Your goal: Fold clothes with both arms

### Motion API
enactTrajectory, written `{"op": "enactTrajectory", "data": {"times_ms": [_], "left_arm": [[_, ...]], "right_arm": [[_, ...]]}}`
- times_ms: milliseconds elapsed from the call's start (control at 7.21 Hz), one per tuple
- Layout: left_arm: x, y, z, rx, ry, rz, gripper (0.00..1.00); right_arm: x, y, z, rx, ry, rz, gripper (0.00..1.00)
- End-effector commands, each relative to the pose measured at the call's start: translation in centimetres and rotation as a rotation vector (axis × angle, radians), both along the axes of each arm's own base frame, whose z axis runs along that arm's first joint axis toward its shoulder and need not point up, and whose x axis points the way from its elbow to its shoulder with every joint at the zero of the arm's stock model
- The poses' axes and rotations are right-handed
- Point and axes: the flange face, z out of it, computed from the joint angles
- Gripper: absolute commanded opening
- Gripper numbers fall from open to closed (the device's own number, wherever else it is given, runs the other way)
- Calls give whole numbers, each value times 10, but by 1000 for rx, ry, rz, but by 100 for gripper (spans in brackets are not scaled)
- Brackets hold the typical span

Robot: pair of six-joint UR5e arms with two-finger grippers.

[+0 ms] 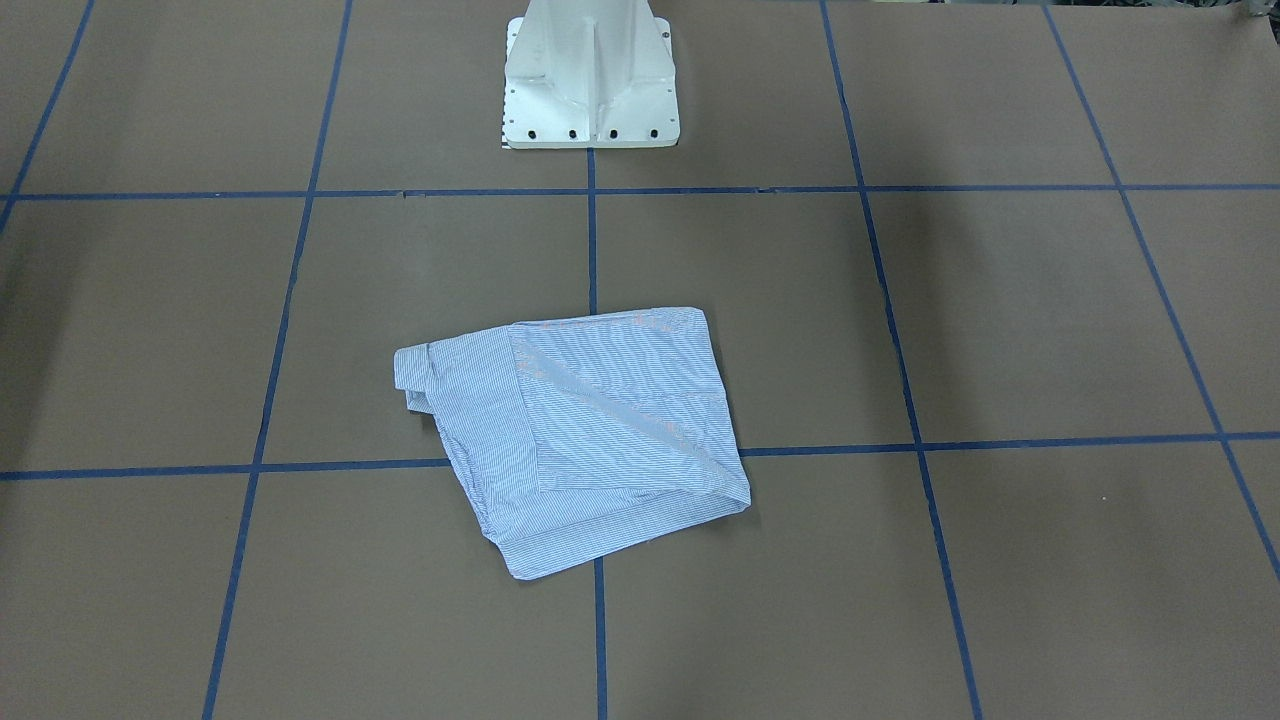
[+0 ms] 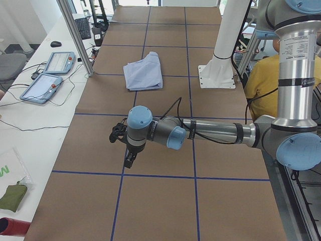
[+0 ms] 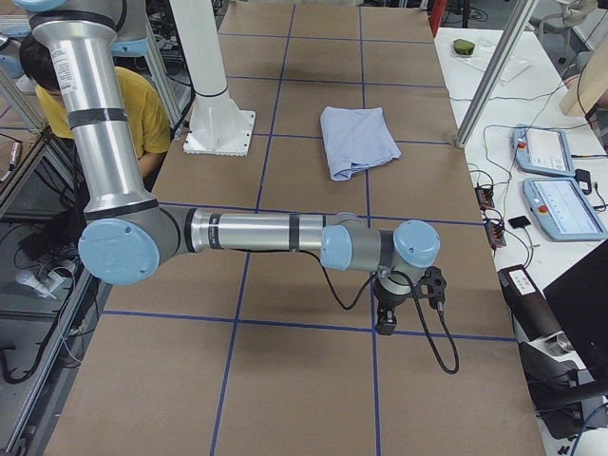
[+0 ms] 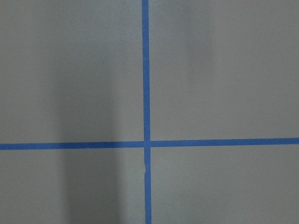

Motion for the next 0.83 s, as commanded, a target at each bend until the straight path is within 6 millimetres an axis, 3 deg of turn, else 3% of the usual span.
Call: {"op": "enactTrajectory", "data": {"times_ms": [0, 416, 694], "left_arm": [[1, -4, -8, 16, 4, 4, 100], [3, -8, -16, 58, 5, 9, 100], [3, -8, -10, 47, 4, 8, 100]], "right_arm": [[-1, 1, 0, 1, 1, -2, 100], [-2, 2, 1, 5, 5, -8, 100], [-5, 2, 2, -2, 2, -9, 100]]}}
